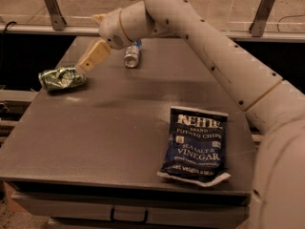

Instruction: Place green can upright

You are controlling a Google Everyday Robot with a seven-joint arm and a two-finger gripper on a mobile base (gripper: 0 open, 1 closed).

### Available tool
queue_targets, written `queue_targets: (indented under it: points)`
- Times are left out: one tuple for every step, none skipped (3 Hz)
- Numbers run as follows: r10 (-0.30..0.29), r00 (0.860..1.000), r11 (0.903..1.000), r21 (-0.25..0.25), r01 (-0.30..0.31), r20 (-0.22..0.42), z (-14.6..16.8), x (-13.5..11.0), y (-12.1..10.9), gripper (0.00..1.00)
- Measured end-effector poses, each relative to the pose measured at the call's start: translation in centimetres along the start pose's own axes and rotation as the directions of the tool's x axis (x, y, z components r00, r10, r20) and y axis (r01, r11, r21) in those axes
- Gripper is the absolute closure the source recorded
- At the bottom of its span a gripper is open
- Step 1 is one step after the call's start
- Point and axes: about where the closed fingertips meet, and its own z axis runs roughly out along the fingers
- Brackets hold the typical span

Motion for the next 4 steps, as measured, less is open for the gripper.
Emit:
queue_targets:
  points:
    - [-0.036, 0.986, 0.9982, -0.053, 0.028, -0.165, 2.5, -0.6, -1.0, 0.00]
    - [-0.079, 0.943, 0.9898, -0.138, 0.036, -0.323, 6.9, -0.7, -0.2, 0.00]
    - [-0.121, 0.884, 0.9796, -0.198, 0.033, -0.452, 10.2, -0.2, 1.4, 0.00]
    - [-0.145, 0.816, 0.9745, -0.224, 0.020, -0.560, 11.5, 1.1, 2.6, 0.00]
